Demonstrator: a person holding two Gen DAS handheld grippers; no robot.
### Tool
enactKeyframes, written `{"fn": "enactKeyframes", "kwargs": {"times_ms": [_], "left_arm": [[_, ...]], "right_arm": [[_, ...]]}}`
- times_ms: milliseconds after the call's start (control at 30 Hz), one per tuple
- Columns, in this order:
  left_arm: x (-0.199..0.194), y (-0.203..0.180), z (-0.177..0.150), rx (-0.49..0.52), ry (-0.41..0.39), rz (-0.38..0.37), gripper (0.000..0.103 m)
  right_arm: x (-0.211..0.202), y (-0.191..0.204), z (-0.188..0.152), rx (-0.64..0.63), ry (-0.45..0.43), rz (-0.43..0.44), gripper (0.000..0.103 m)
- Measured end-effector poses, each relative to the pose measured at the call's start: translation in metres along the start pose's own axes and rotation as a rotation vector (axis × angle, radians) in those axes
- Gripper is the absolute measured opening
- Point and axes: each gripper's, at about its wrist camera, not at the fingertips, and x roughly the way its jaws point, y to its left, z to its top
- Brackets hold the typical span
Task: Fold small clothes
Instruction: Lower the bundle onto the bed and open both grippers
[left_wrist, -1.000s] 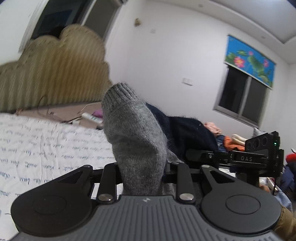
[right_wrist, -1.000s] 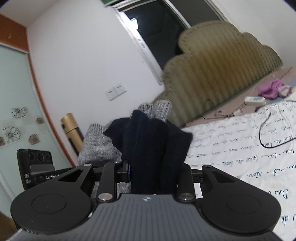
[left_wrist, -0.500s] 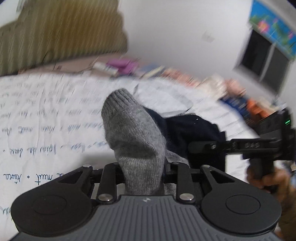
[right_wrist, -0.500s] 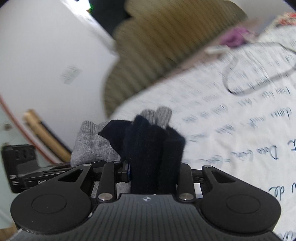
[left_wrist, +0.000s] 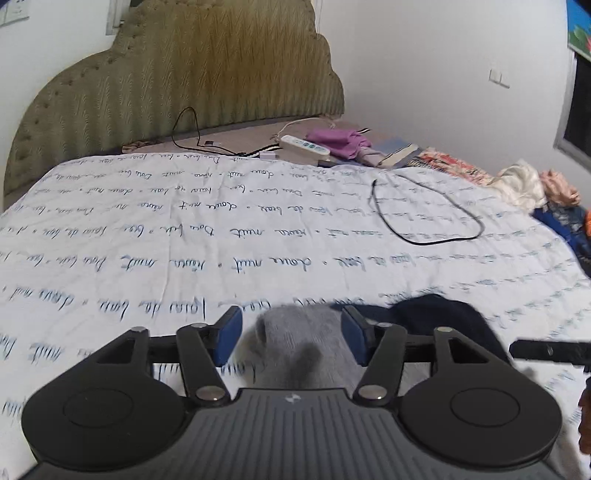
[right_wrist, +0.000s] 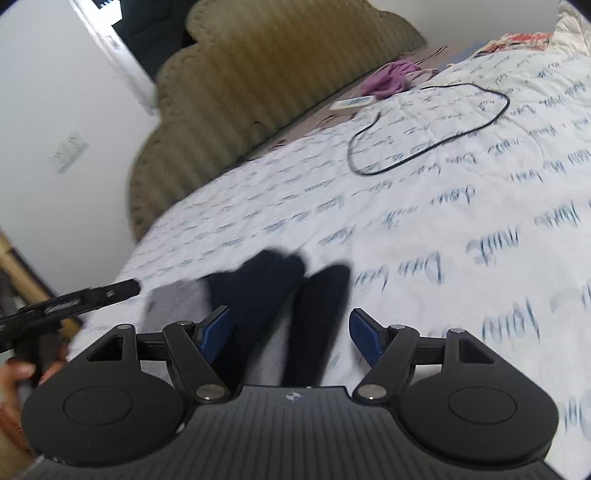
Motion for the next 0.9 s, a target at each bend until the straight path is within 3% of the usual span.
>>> {"fn": "enactKeyframes", "kwargs": {"times_ms": [200,267,367,433,500,667,900], "left_arm": [[-0.055,-0.019,-0.058,-0.060,0.052,-0.045,0.069],[-0.057,-0.030,-0.080,-0.059,0.069,-0.012,0.069],[-0.056,-0.041,-0.101,-0.023,0.087,0.096,0.069],[-0.062,-0.041,-0.108,-0.032,0.087,0.107,0.069],[-0.070,-0.041,-0.111,-0.046,0.074,0.094,0.069],[-0.077,-0.050,-0.117,-0.014,0.065,0.148,0.069],[-0.085,-0.055,-0.130,-0.029,0.073,0.146,0.073]], "right_arm": [[-0.030,0.033,-0.047,-0.064,0.040,0.071,0.083],[-0.021,0.041,-0.057,-0.137,0.076,0.011,0.087],[-0.010,0.057,-0.071,-0.251,0.095,-0.238,0.087],[-0.021,0.069,-0.076,-0.265,0.043,-0.235,0.088],[-0.032,0.077,-0.081,-0.257,0.001,-0.204,0.103],[-0.023,0.076,-0.093,-0.211,0.061,-0.323,0.103],[-0.029,0.081,-0.110,-0.198,0.062,-0.315,0.103]]}}
